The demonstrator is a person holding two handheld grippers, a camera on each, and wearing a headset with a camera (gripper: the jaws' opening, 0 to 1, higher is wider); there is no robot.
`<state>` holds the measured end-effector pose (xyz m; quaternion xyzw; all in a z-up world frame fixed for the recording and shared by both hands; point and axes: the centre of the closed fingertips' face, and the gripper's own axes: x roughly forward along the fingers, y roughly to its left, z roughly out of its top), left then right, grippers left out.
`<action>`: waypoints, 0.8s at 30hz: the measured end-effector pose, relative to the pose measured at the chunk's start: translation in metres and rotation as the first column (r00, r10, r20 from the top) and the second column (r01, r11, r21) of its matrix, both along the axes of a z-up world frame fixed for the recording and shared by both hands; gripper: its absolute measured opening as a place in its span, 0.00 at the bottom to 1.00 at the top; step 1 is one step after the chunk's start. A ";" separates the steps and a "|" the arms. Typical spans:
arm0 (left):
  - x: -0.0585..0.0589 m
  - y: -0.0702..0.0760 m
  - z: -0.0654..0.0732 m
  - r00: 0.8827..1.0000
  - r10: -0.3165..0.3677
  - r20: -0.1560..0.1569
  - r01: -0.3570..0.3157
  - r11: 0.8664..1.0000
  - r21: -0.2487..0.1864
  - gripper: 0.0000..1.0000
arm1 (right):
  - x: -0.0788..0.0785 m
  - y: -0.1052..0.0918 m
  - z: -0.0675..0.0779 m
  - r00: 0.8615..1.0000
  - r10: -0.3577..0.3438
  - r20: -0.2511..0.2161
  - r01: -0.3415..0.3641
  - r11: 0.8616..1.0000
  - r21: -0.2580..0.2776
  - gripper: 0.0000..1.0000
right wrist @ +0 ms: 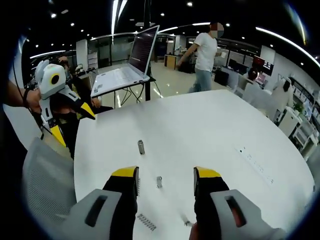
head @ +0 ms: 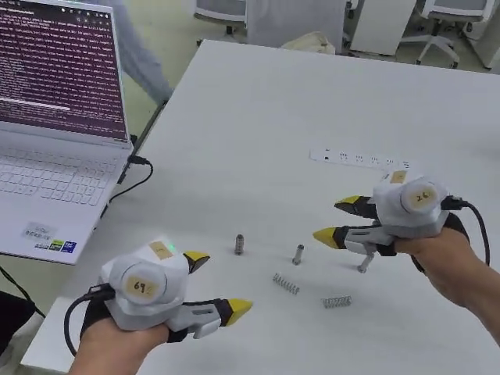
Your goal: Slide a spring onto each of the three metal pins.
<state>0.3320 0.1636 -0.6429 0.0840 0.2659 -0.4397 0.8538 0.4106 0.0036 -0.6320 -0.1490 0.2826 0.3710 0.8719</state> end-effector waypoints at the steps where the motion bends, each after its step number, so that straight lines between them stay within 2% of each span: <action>1: 0.001 -0.002 0.000 1.000 -0.005 0.001 0.005 1.000 0.001 0.56 | -0.002 -0.003 0.001 1.000 -0.006 0.001 0.006 1.000 0.004 0.43; 5: 0.005 -0.006 0.002 1.000 -0.012 0.003 0.012 1.000 0.006 0.56 | -0.013 -0.019 0.004 0.999 -0.048 0.012 0.048 0.999 0.024 0.44; 12: 0.012 -0.014 0.004 0.999 -0.032 0.009 0.032 0.999 0.014 0.56 | -0.032 -0.044 0.001 0.994 -0.112 0.000 0.112 0.992 0.050 0.46; 19: 0.013 -0.020 0.005 0.999 -0.044 0.008 0.044 0.999 0.013 0.57 | -0.050 -0.055 0.001 0.988 -0.154 -0.006 0.155 0.985 0.072 0.49; 24: 0.013 -0.022 0.004 0.999 -0.049 0.005 0.049 0.999 0.016 0.57 | -0.062 -0.059 0.004 0.982 -0.190 -0.011 0.190 0.975 0.117 0.51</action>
